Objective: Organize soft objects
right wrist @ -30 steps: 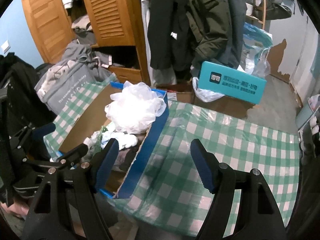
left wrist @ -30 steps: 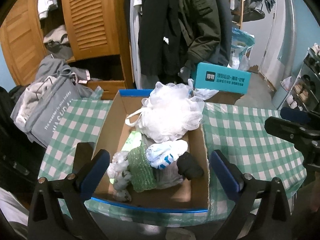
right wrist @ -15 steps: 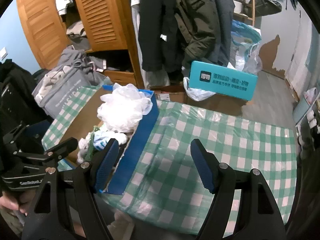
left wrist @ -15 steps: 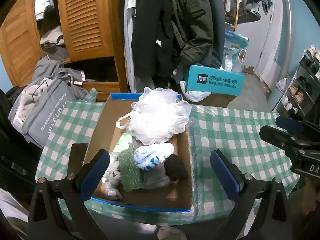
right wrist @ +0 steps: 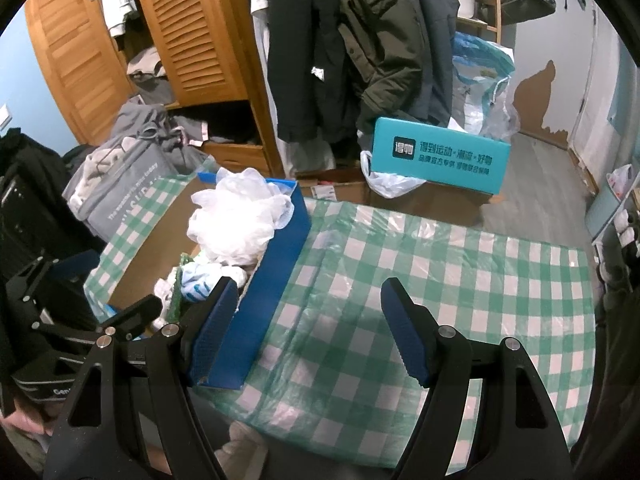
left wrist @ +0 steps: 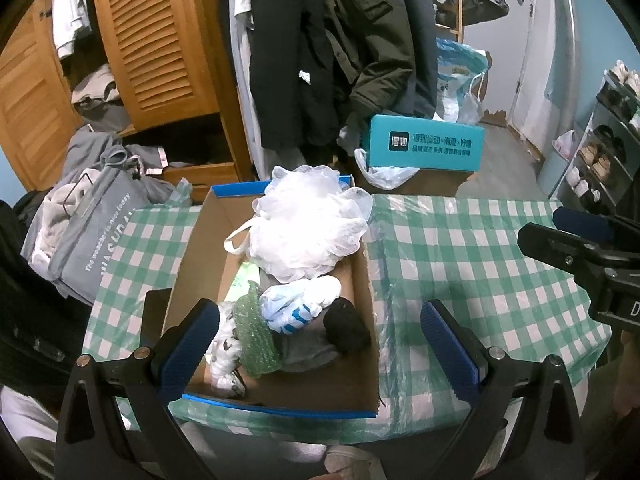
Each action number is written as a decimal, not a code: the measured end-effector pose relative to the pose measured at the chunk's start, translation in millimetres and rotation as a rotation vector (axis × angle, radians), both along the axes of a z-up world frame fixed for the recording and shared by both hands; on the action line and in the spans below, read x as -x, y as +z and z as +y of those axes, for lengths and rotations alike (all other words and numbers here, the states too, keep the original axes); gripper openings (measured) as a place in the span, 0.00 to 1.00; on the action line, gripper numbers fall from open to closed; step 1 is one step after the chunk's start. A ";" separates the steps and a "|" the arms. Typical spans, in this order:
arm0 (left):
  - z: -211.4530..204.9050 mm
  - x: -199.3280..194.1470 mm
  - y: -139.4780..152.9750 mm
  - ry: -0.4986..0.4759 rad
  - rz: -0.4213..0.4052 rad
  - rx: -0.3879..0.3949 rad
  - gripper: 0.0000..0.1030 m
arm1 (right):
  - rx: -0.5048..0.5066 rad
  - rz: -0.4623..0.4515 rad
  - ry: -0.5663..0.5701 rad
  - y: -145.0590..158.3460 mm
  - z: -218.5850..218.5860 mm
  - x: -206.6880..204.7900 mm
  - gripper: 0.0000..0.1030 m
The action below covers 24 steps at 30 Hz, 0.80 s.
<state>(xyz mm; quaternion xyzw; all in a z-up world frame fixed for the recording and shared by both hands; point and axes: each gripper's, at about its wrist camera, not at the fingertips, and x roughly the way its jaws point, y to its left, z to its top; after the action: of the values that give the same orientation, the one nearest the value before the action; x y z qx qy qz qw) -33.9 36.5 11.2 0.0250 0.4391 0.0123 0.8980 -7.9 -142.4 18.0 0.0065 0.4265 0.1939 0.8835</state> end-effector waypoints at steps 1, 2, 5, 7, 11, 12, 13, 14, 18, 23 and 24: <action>-0.5 0.1 0.4 -0.001 0.000 0.002 0.99 | -0.001 0.002 0.000 -0.2 -0.5 0.4 0.71; -0.7 0.5 1.0 0.000 -0.003 0.003 0.99 | 0.000 0.001 0.001 -0.2 -0.8 0.5 0.71; -0.9 0.4 0.9 -0.002 -0.001 0.002 0.99 | 0.000 0.001 0.000 -0.4 -1.0 0.1 0.71; -1.1 0.3 0.9 -0.001 0.001 0.001 0.99 | -0.002 0.005 0.002 -1.4 -1.8 0.6 0.71; -2.6 -0.5 1.0 -0.004 0.010 -0.002 0.99 | -0.002 0.004 0.003 -1.8 -2.5 0.9 0.71; -3.3 -0.3 1.3 -0.003 0.012 -0.003 0.99 | -0.003 0.004 0.002 -1.8 -2.3 0.7 0.71; -4.1 -0.1 1.8 -0.004 0.012 -0.004 0.99 | -0.003 0.005 0.003 -1.8 -2.2 0.6 0.71; -4.0 -0.5 1.1 -0.003 0.012 -0.005 0.99 | -0.004 0.006 0.004 -2.2 -2.4 1.4 0.71; -5.1 -0.6 1.0 -0.003 0.012 -0.011 0.99 | -0.004 0.005 0.004 -1.9 -2.1 1.6 0.71; -4.2 -1.0 0.5 -0.004 0.015 0.000 0.99 | -0.006 0.006 0.009 -2.3 -1.4 2.0 0.71; -4.0 -1.3 0.4 -0.005 0.017 0.002 0.99 | -0.006 0.007 0.011 -2.7 -0.6 2.3 0.71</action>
<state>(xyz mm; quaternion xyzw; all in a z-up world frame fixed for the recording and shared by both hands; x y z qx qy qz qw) -32.6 32.5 11.6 0.0252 0.4465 0.0095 0.8944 -10.2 -143.0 15.3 0.0075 0.4291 0.1999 0.8808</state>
